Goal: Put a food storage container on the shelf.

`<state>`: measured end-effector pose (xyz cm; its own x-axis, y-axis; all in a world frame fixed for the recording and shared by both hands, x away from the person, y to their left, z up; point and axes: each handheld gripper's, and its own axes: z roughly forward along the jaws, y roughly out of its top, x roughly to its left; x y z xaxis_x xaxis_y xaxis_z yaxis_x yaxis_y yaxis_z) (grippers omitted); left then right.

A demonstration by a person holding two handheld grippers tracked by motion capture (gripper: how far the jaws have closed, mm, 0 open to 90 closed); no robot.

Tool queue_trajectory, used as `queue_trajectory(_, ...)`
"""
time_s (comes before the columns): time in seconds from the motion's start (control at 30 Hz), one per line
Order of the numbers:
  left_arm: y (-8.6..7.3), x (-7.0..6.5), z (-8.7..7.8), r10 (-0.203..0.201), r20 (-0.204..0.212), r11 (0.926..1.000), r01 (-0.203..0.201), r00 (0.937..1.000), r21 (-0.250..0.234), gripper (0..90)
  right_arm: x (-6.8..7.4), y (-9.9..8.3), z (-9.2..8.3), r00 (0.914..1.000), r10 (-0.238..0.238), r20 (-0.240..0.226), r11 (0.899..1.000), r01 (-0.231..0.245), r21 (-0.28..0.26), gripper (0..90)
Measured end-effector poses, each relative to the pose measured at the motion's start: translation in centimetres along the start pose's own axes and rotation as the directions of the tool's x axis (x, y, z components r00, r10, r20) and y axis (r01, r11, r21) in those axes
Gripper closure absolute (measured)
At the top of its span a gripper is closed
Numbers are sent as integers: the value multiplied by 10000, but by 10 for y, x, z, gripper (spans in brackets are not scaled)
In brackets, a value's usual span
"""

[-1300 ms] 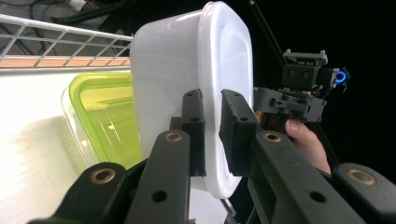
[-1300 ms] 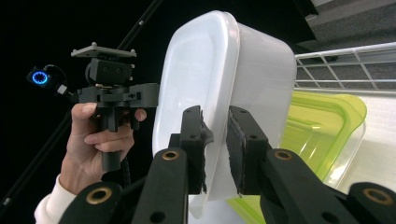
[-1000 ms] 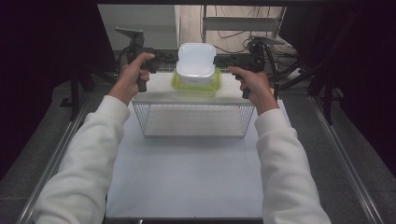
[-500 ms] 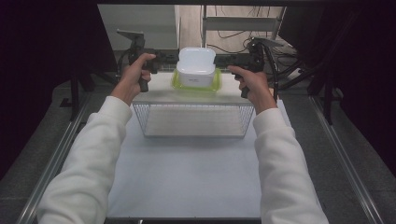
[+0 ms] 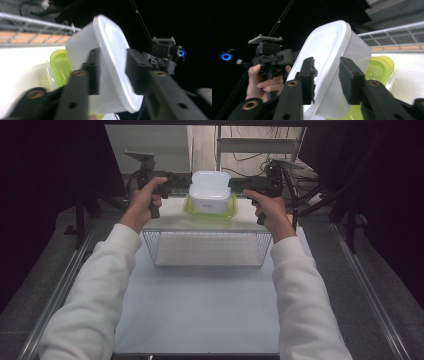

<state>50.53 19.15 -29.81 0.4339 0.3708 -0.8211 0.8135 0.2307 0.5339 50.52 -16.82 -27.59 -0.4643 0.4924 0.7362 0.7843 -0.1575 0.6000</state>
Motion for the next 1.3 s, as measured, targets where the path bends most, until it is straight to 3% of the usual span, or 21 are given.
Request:
queue_trajectory(0.13, -1, -7, -6, 742, -420, 9971, -749, 9964, -165, 505, 5, -1, -5, 9985, -513, 182, 9986, 515, -82, 594)
queue_trajectory(0.2, -3, -10, -9, 1106, -548, 9938, -1111, 9924, -68, 478, 7, -1, -7, 9968, -751, 257, 9971, 754, -106, 586)
queue_trajectory(0.23, -6, -13, -12, 1456, -700, 9893, -1460, 9869, -1, 457, 10, -2, -11, 9946, -984, 318, 9951, 987, -76, 573)
queue_trajectory(0.27, -6, -13, -12, 1456, -700, 9893, -1460, 9869, -1, 451, 10, -2, -11, 9946, -984, 318, 9951, 987, -76, 573)
queue_trajectory(0.33, -9, -19, -15, 1851, -886, 9827, -1850, 9787, 92, 442, 15, -6, -16, 9900, -1348, 420, 9909, 1349, -4, 555)
queue_trajectory(0.4, -12, -23, -18, 2162, -1076, 9763, -2153, 9704, 206, 439, 16, -7, -16, 9892, -1395, 439, 9902, 1396, 11, 549)
queue_trajectory(0.5, -17, -31, -25, 2628, -1479, 9648, -2603, 9534, 363, 434, 19, -12, -20, 9829, -1758, 541, 9844, 1753, 145, 512)
queue_trajectory(0.6, -21, -37, -33, 2859, -1513, 9581, -2850, 9462, 285, 422, 24, -16, -27, 9739, -2162, 685, 9763, 2155, 173, 487)
queue_trajectory(0.7, -32, -45, -42, 3286, -1577, 9440, -3291, 9312, 242, 417, 28, -24, -36, 9635, -2564, 766, 9665, 2552, 260, 458)
queue_trajectory(0.77, -42, -48, -49, 3666, -1999, 9298, -3652, 9086, 454, 415, 29, -28, -39, 9613, -2660, 721, 9640, 2651, 219, 451)
queue_trajectory(0.87, -57, -49, -58, 3870, -2065, 9215, -3851, 8987, 507, 408, 28, -40, -50, 9543, -2922, 634, 9564, 2912, 245, 439)
queue_trajectory(1.03, -88, -48, -68, 4364, -2193, 8994, -4297, 8726, 798, 390, 24, -58, -67, 9429, -3253, 711, 9456, 3244, 237, 424)
queue_trajectory(1.17, -108, -46, -74, 4546, -2187, 8904, -4467, 8634, 875, 384, 22, -73, -78, 9349, -3482, 691, 9374, 3476, 206, 420)
queue_trajectory(1.3, -133, -40, -78, 4628, -2064, 8864, -4531, 8621, 949, 374, 18, -90, -86, 9221, -3780, 829, 9258, 3763, 369, 415)
